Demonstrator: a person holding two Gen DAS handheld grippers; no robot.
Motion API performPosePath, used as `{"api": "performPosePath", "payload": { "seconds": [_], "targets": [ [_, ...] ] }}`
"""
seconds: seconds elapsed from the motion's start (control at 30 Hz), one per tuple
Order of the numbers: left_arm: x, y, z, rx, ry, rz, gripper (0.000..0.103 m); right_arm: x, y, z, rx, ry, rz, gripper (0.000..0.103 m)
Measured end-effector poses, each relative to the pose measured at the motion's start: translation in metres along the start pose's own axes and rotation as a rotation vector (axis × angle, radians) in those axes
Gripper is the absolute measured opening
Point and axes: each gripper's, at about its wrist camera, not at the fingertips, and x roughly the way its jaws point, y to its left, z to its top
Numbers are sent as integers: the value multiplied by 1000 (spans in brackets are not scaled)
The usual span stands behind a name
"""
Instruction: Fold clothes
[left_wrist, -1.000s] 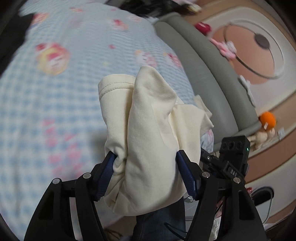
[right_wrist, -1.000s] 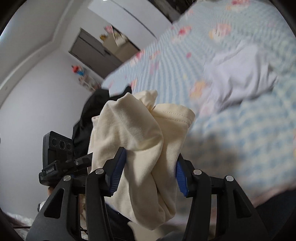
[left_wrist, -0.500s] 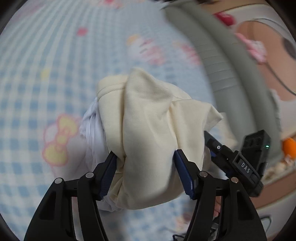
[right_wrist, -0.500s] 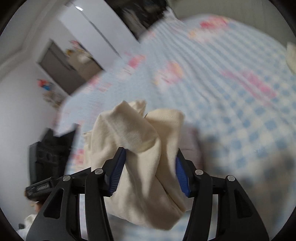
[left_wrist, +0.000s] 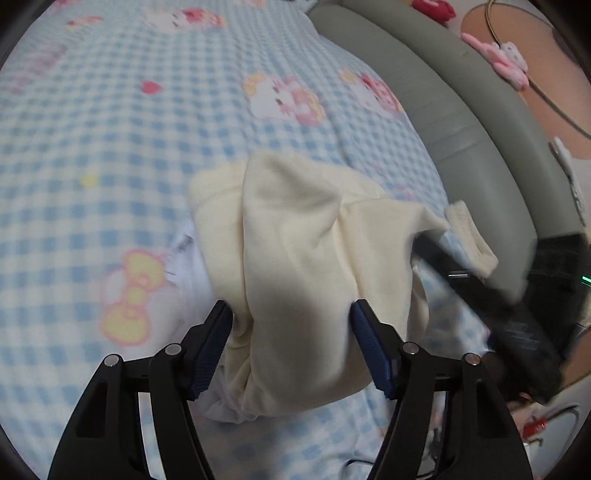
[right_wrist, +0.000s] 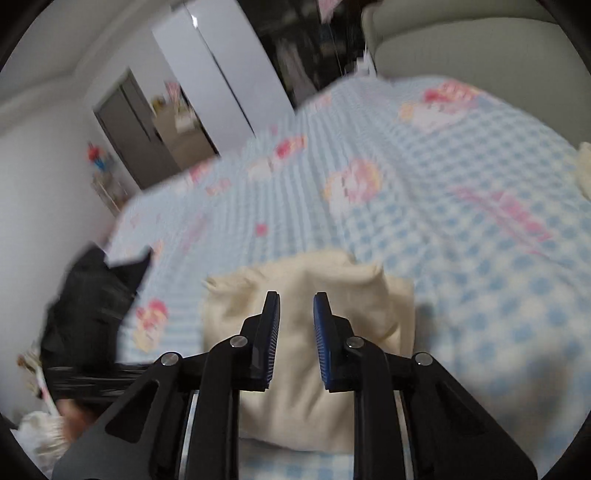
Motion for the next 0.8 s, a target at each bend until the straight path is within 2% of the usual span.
{"api": "performPosePath", "payload": {
  "seconds": [0.07,0.13,0.17,0.2,0.27,0.3,0.33,0.4,0.47,0.57,0.7,0.8],
  "targets": [
    [-11,-15,6,110,-78,35,67,17,-11,-5,18,29,-7,13],
    [-23,-33,13,246,-168,67,64,25,-16,-10,30,32,-23,12],
    [-18,-39,18,294,-163,64,63,28,-18,-12,36,33,-32,12],
    [-4,-42,23,323,-113,45,60,30,-20,-12,41,32,-28,12],
    [15,-30,20,321,-72,86,44,38,-24,-13,37,28,-30,12],
    [23,-21,17,310,-61,119,41,41,-26,-12,38,25,-33,12],
    [29,-14,14,297,-62,140,41,41,-29,-11,50,25,-32,11],
    [41,-6,9,273,-81,161,41,49,-40,-11,105,29,-17,0],
    [52,-7,5,250,-87,170,41,61,-42,-11,113,19,-38,0],
    [61,2,3,169,-85,135,41,70,-43,-17,103,9,-54,0],
    [63,-3,-2,202,-79,145,41,70,-42,-23,98,-11,-74,0],
    [51,-6,6,226,-47,106,42,66,-34,-18,98,0,-102,0]
  ]
}}
